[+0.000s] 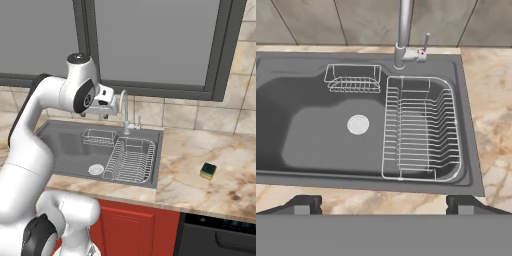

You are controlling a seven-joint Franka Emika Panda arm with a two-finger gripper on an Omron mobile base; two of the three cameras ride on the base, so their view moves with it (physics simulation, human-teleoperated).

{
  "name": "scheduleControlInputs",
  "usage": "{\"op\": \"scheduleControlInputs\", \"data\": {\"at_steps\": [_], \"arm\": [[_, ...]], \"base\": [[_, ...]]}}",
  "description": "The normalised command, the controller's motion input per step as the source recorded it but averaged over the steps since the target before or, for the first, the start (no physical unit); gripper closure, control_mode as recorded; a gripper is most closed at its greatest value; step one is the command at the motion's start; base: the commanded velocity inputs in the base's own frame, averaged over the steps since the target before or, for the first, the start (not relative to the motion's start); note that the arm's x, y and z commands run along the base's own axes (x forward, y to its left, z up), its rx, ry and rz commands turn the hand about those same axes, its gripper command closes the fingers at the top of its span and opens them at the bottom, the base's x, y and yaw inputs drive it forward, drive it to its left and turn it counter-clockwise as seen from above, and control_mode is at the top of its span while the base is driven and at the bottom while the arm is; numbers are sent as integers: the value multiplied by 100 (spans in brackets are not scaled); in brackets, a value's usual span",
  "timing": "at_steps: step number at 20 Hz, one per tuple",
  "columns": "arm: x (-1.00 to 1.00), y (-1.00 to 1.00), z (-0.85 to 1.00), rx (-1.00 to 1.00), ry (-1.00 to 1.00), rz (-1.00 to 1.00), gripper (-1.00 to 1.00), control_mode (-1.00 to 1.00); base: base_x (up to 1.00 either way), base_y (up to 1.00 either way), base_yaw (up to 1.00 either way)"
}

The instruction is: Soak the sponge with water for a few seconds and then drop it inside the sink.

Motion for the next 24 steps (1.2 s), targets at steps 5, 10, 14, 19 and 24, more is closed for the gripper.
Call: {"op": "scheduleControlInputs", "data": {"at_steps": [5, 10, 14, 19, 24], "arm": [[-21, 0, 0, 0, -11, 0, -100, -100], [-28, 0, 1, 0, -13, 0, -100, -100], [-15, 0, 1, 0, -11, 0, -100, -100], [-7, 0, 0, 0, -15, 0, -100, -100], [-3, -6, 0, 0, -15, 0, -100, -100]], "base": [[0, 0, 0], [0, 0, 0], [0, 0, 0], [0, 0, 0], [0, 0, 0]]}}
